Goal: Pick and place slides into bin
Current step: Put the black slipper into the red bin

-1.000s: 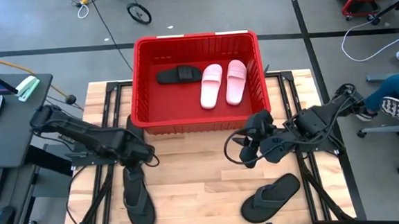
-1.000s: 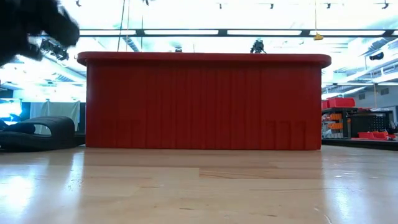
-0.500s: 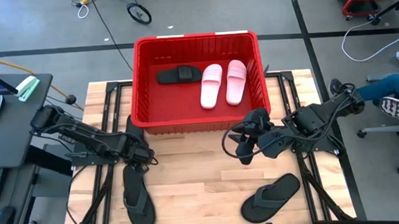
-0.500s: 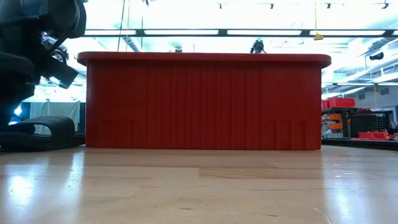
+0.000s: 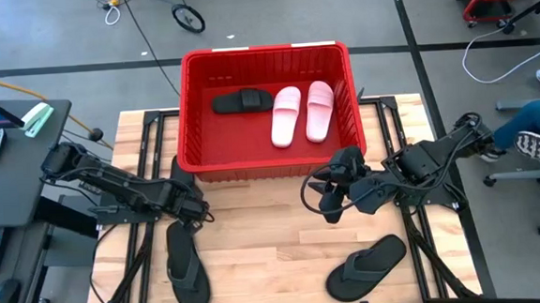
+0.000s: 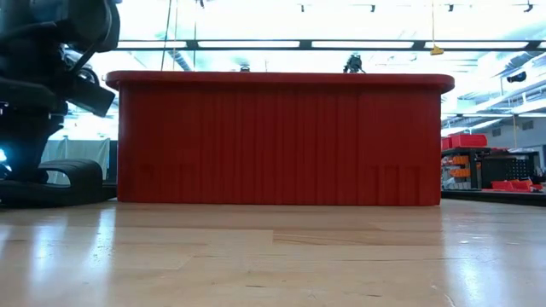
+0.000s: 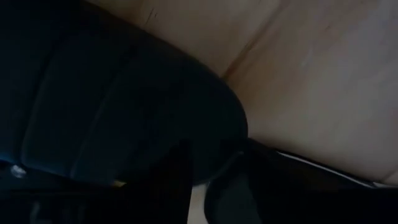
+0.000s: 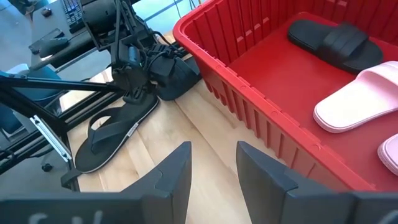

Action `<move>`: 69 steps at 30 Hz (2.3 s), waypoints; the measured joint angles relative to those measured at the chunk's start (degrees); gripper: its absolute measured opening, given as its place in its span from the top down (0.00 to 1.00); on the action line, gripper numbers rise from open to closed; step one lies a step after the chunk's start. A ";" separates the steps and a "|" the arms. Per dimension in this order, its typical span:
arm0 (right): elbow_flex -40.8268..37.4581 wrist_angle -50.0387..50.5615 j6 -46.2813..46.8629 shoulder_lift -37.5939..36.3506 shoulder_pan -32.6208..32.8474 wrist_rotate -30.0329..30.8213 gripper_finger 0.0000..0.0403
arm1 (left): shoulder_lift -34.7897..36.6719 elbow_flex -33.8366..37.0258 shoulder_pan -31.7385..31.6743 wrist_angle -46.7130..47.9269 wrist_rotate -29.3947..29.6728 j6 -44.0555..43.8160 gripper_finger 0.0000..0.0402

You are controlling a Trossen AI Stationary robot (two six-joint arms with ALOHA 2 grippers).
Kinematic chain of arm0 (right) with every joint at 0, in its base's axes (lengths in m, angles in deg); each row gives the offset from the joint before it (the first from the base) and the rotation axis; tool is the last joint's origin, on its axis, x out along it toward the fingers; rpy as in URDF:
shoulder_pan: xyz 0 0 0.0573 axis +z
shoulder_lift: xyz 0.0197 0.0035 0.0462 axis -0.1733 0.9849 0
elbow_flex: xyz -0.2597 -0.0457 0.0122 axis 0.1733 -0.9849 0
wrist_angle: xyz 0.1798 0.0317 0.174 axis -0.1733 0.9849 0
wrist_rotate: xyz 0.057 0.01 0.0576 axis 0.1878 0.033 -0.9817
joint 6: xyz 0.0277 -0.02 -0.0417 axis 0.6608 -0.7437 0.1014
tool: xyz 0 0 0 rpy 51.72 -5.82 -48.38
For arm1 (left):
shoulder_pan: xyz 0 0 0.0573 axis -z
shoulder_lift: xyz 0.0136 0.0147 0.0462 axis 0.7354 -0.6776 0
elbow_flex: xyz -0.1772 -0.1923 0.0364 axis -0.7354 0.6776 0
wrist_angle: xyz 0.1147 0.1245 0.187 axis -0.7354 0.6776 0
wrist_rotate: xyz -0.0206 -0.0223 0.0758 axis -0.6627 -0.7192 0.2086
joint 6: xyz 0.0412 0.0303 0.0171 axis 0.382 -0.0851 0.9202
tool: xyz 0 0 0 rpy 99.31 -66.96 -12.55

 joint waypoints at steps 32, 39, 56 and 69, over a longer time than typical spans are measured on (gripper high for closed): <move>0.00 0.11 -2.13 -0.02 0.00 0.02 0.67 | -14.03 -0.71 0.26 -3.18 1.62 3.27 0.67; 0.01 0.13 -3.02 -0.04 0.00 0.02 0.67 | -14.45 -5.98 0.09 1.43 3.13 2.99 0.95; 0.00 0.14 -4.61 -0.04 0.19 -2.62 0.67 | -14.35 -53.26 5.70 18.08 -14.49 -9.30 0.95; 0.01 0.15 -8.12 -0.04 0.17 -4.31 0.67 | -14.10 -89.80 8.24 21.60 21.97 -10.28 0.96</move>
